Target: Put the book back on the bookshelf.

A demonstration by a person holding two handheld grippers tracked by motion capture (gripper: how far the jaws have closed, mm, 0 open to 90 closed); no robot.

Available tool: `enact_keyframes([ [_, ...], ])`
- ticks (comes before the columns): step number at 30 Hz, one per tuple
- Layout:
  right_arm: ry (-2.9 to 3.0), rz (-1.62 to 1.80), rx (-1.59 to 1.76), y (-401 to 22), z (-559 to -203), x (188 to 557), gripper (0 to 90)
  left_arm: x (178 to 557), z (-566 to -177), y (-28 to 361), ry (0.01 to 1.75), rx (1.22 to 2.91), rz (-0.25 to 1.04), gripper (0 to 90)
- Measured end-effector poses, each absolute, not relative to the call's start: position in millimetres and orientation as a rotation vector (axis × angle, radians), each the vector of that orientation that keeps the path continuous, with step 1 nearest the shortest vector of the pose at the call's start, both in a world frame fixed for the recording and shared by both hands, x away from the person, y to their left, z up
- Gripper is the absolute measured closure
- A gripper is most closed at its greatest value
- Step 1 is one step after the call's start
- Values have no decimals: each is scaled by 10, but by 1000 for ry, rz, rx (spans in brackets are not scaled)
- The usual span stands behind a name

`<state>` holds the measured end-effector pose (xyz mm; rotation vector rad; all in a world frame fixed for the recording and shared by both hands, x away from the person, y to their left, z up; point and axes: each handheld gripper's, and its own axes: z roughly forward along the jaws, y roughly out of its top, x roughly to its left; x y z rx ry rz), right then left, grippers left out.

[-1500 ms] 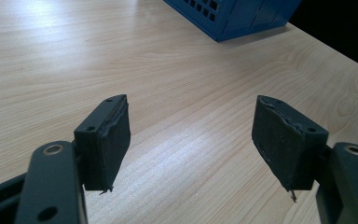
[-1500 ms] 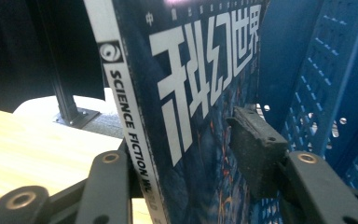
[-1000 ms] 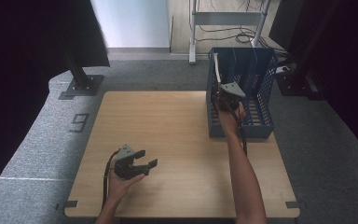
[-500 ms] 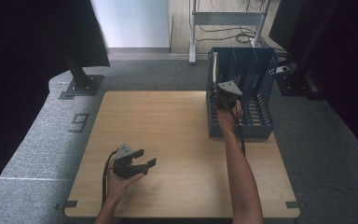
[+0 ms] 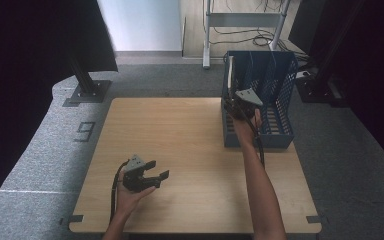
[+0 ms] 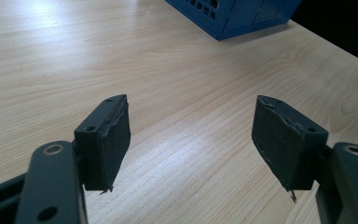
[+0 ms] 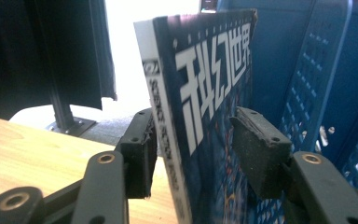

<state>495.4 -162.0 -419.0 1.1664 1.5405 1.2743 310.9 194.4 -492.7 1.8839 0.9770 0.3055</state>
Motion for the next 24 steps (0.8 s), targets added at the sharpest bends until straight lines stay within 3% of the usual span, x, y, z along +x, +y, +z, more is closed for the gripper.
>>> enact_keyframes([
  [24, 1594, 1372, 1151, -1661, -4207, 4577, 474, 3092, -4939, 1904, 967, 1902, 318, 282],
])
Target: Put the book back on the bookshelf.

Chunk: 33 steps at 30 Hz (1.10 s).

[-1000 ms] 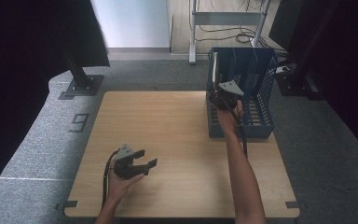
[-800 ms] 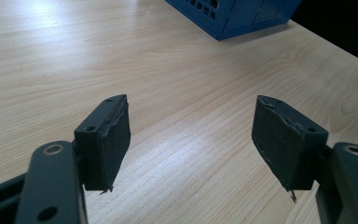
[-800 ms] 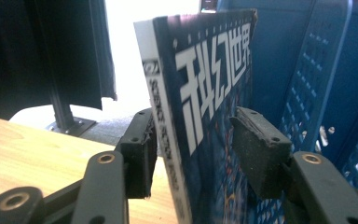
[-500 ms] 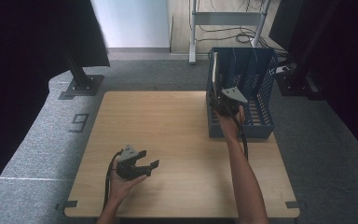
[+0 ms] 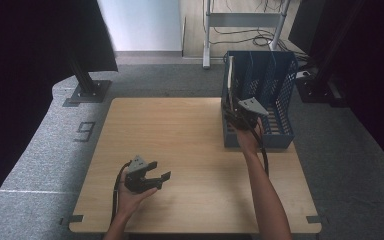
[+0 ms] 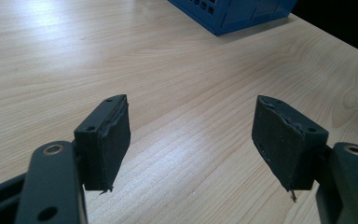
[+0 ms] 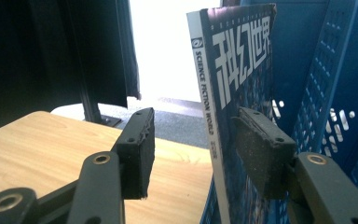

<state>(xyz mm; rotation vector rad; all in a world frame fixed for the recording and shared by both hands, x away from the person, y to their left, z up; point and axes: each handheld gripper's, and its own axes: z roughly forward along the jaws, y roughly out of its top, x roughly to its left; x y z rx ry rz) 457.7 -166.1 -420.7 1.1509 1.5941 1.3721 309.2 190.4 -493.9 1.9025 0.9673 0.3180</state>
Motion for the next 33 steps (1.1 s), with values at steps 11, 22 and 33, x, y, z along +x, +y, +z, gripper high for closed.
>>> enact_keyframes([
  [11, 1628, 1411, 1118, -1680, -4136, 4288, 480, 3094, -4936, 1927, 973, 1897, 321, 281],
  [22, 1693, 1481, 1021, -1699, -4156, 3893, 482, 3082, -4916, 1934, 967, 1894, 324, 282],
  [33, 1771, 1509, 994, -1719, -4383, 3540, 480, 3087, -4927, 1945, 973, 1896, 328, 281],
])
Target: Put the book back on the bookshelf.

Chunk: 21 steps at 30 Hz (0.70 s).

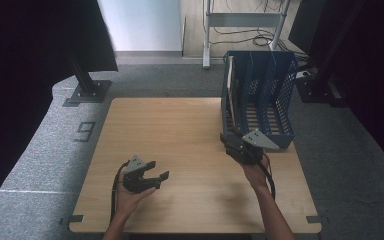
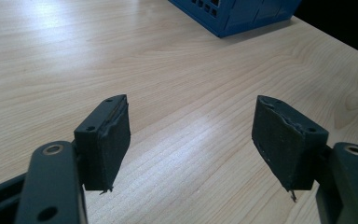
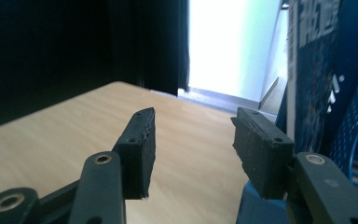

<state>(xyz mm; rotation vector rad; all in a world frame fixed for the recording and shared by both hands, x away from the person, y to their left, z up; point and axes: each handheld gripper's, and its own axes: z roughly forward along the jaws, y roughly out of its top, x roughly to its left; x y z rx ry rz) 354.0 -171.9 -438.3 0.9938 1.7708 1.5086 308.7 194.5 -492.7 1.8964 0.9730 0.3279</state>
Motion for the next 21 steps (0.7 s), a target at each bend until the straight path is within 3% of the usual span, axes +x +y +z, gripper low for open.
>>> enact_keyframes([
  [21, 1936, 1430, 1055, -1822, -5039, 3129, 476, 3083, -4954, 1923, 980, 1909, 328, 281],
])
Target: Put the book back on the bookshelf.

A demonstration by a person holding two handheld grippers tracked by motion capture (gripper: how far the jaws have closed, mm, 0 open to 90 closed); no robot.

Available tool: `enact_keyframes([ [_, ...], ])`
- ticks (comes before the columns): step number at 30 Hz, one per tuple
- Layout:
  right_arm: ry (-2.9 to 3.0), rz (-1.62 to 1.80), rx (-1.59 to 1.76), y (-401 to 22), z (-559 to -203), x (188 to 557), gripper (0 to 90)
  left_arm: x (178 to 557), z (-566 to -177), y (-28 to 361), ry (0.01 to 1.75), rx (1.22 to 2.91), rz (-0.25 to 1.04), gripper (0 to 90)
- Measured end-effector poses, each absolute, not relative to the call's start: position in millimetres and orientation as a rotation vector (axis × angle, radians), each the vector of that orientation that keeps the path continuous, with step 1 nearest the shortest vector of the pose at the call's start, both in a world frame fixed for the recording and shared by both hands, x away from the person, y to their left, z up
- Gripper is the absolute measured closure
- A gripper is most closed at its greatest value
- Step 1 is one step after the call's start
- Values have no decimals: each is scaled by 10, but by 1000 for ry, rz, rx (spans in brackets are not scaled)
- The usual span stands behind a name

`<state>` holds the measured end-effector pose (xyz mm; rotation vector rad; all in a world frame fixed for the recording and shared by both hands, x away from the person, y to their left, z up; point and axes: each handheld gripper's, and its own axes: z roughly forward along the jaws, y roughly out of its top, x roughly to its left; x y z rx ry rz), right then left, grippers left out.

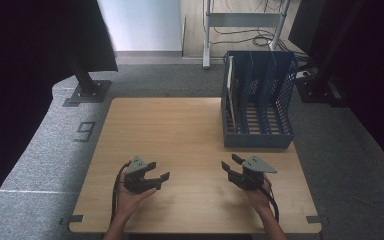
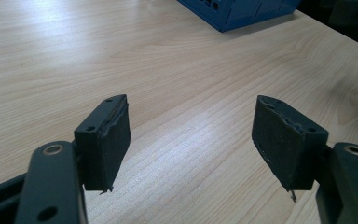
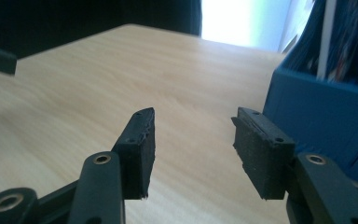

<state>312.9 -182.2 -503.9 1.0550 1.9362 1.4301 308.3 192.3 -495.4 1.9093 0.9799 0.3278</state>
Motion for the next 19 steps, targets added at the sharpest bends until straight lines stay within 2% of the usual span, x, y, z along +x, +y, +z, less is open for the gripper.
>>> enact_keyframes([
  [6, 1972, 1397, 1065, -1810, -5162, 3115, 476, 3079, -4948, 1925, 977, 1907, 321, 281],
  [19, 1972, 1397, 1088, -1858, -5188, 3112, 464, 3090, -4968, 1879, 971, 1920, 317, 281],
])
